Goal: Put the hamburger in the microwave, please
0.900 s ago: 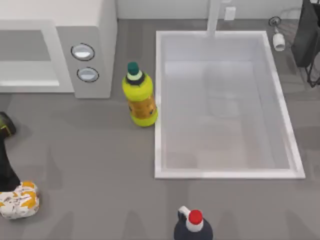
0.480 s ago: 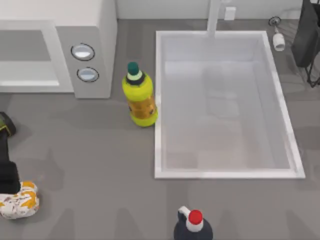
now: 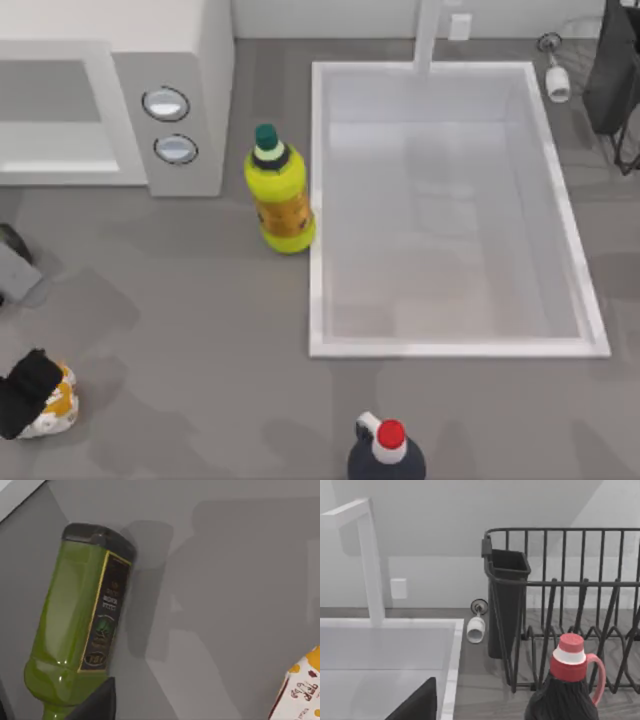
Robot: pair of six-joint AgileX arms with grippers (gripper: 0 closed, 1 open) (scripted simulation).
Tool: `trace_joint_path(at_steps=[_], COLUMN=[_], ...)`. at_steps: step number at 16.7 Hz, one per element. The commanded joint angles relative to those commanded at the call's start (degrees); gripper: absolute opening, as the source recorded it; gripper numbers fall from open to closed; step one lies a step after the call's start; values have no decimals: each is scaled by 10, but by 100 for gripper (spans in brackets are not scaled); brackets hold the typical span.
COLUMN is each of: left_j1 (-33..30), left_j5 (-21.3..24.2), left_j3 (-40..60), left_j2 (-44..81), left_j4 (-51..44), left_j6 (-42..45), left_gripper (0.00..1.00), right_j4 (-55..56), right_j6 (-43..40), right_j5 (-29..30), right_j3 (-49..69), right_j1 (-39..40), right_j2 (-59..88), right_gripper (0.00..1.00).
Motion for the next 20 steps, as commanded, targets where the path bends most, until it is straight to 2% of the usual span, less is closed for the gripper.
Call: trace_joint_path(at_steps=[5,9,17,20], left_j1=[-14,-21,-20,-22], left_j5=[1,1,1,1], left_j3=[133,198,209,187], left_j2=[239,353,375,396], left_j4=[-146,-217,-229,-189], left_j6=[173,258,275,276], left_gripper=[100,100,100,100], right_j4=[0,0,0,0], right_j6=[0,0,0,0], right_j5=[0,0,0,0], right_j3=[0,0,0,0], right_j1=[0,0,0,0], right_j2=[0,0,0,0], right_gripper=[100,100,100,100])
